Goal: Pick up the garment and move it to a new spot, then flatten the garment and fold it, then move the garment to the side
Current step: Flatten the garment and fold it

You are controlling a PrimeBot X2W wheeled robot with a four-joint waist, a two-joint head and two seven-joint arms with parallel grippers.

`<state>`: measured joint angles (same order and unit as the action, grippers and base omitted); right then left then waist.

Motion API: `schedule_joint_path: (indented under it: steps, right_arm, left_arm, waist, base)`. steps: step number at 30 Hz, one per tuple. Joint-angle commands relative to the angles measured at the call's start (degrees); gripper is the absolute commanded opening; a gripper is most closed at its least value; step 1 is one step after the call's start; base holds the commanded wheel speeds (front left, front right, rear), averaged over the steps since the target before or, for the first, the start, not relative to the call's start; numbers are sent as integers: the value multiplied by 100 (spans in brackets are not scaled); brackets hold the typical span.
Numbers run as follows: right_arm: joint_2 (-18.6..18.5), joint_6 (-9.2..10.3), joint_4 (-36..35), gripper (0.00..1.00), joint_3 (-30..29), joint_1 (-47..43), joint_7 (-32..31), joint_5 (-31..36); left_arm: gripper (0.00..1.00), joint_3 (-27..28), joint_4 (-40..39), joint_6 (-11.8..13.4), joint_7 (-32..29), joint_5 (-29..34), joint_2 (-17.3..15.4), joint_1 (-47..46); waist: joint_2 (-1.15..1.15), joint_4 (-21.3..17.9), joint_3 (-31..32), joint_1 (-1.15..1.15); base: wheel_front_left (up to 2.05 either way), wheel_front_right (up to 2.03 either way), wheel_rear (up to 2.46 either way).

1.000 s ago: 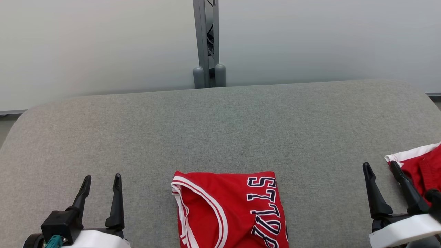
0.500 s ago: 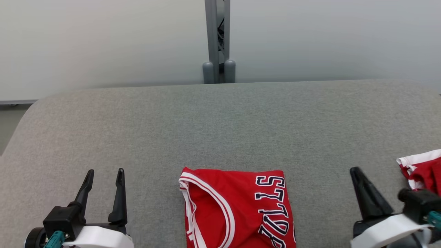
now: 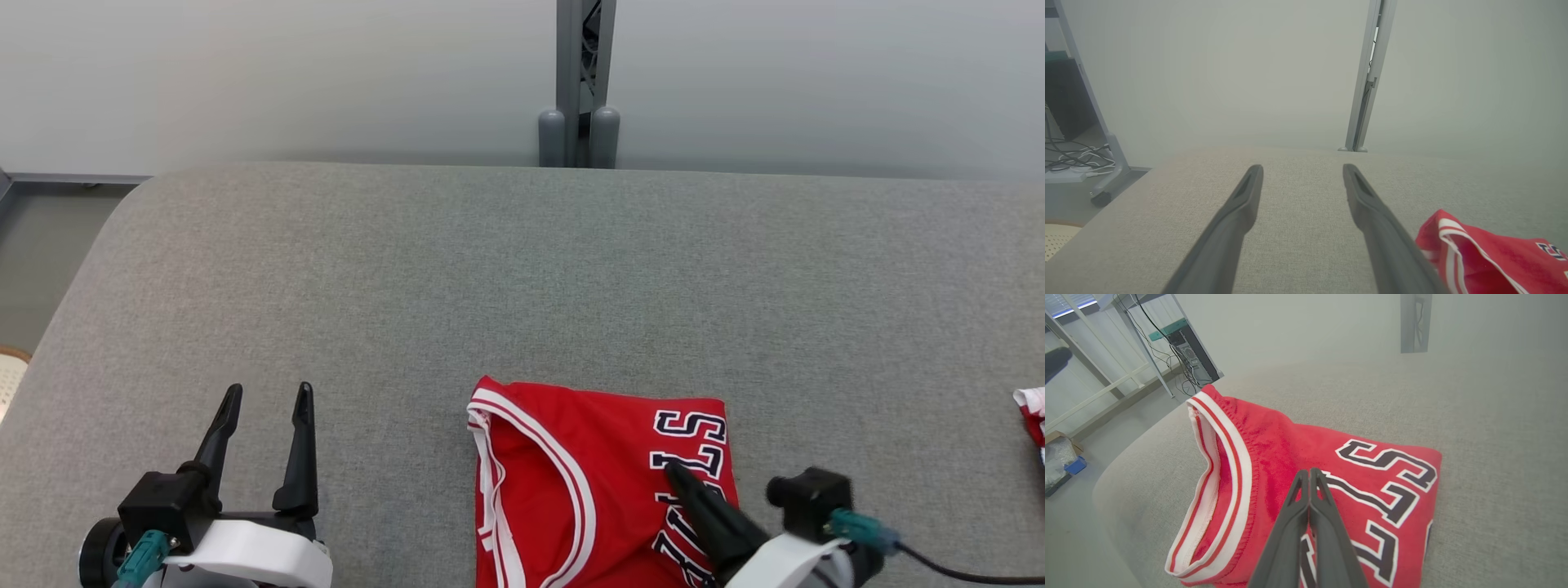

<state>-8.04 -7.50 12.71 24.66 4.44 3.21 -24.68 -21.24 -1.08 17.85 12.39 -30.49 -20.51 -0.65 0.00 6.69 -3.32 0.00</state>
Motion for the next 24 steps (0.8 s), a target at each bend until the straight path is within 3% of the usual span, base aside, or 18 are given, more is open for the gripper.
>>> schedule_joint_path:
  steps: [1,11,24]
  right_arm:
    - [-16,2,204,0,182,97,76,-136]
    - [252,2,1631,0,1449,689,496,-946]
    - [497,0,2547,0,2995,1455,878,-2169]
  left_arm:
    - [100,2,32,-21,46,-10,6,-100]
    - [100,-57,145,-107,91,-30,72,-235]
    - [100,-142,272,-170,116,-41,151,-382]
  waist:
    - [0,56,-50,0]
    - [0,200,-190,0]
    - [0,302,-288,0]
  base:
    - [0,0,0]
    - [0,0,0]
    - [0,0,0]
